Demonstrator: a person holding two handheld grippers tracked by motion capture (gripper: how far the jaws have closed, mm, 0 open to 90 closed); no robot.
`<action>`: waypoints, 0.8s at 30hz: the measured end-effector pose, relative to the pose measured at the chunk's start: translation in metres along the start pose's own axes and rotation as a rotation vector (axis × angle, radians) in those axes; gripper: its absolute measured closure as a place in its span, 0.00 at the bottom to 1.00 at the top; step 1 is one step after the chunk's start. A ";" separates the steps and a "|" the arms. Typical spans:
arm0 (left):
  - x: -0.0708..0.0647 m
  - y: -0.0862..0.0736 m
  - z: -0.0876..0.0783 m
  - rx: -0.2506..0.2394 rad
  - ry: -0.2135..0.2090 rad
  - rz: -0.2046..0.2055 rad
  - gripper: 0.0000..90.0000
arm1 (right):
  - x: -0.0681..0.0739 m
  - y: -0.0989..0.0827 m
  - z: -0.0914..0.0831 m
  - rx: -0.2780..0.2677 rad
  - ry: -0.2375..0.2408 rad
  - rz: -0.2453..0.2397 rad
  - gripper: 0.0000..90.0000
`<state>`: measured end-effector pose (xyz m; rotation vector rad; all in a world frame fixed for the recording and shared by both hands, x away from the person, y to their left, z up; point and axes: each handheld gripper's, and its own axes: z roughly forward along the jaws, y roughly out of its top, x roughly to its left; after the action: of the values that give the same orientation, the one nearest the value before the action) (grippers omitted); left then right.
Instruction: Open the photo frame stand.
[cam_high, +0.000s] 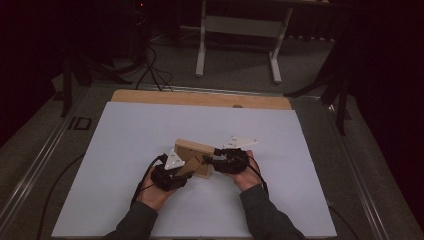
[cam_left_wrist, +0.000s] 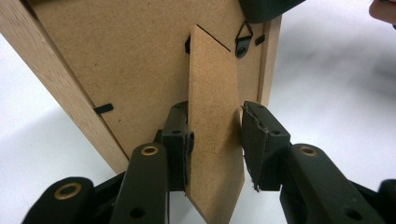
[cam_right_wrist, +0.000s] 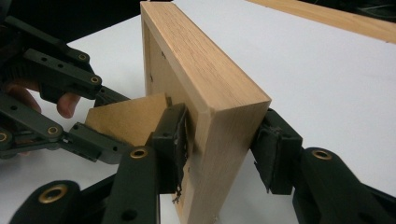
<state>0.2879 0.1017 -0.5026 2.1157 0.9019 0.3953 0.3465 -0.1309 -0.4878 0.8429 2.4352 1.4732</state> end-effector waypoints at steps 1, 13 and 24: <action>0.001 0.000 0.001 -0.002 -0.001 0.000 0.72 | 0.000 0.000 0.000 0.001 -0.004 -0.005 0.63; 0.005 0.004 0.015 -0.022 0.023 -0.025 0.73 | -0.001 0.003 -0.004 -0.017 -0.070 -0.061 0.63; 0.012 0.001 0.012 -0.064 -0.060 -0.102 0.72 | 0.000 0.002 -0.003 -0.009 -0.032 -0.055 0.62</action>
<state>0.3035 0.1035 -0.5093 2.0039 0.9456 0.3021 0.3456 -0.1327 -0.4849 0.7858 2.4064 1.4392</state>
